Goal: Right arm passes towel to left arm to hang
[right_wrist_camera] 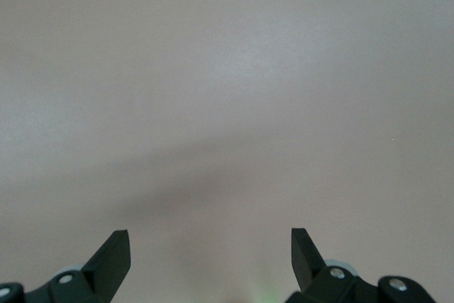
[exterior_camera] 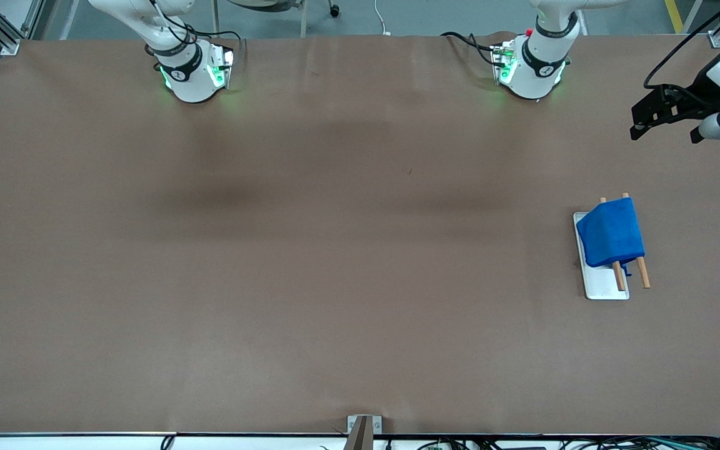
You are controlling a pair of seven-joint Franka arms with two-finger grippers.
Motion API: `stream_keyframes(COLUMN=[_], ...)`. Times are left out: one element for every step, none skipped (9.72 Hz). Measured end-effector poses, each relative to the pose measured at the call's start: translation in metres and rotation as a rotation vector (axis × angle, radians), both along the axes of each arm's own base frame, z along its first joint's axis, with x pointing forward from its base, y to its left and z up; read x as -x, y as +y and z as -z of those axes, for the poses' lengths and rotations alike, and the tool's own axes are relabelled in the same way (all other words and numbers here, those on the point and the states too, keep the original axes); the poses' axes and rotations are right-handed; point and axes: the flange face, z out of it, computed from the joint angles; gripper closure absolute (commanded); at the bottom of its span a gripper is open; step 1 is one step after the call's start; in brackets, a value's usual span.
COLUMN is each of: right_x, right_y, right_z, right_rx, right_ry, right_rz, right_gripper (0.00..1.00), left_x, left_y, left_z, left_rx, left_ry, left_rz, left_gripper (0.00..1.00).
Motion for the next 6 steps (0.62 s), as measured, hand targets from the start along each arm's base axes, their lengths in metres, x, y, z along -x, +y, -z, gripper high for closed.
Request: stream_keyframes(right_x=[0.0000, 0.0000, 0.0000, 0.0000, 0.0000, 0.0000], right_y=[0.0000, 0.0000, 0.0000, 0.0000, 0.0000, -0.0001], right_z=[0.0000, 0.0000, 0.0000, 0.0000, 0.0000, 0.0000], right_rx=[0.000, 0.000, 0.000, 0.000, 0.000, 0.000], right_ry=[0.000, 0.000, 0.000, 0.000, 0.000, 0.000], right_rz=[0.000, 0.000, 0.000, 0.000, 0.000, 0.000], right_gripper=[0.00, 0.00, 0.00, 0.00, 0.00, 0.00], left_x=[0.0000, 0.0000, 0.0000, -0.0001, -0.0004, -0.0008], left_y=[0.0001, 0.0002, 0.0002, 0.0005, 0.0013, 0.0027], left_z=[0.0001, 0.0001, 0.0001, 0.0002, 0.0003, 0.0008], left_rx=[0.000, 0.000, 0.000, 0.000, 0.000, -0.013], left_ry=[0.001, 0.001, 0.001, 0.001, 0.001, 0.001], left_rz=[0.000, -0.001, -0.001, -0.003, -0.005, -0.006], left_gripper=[0.00, 0.00, 0.00, 0.00, 0.00, 0.00])
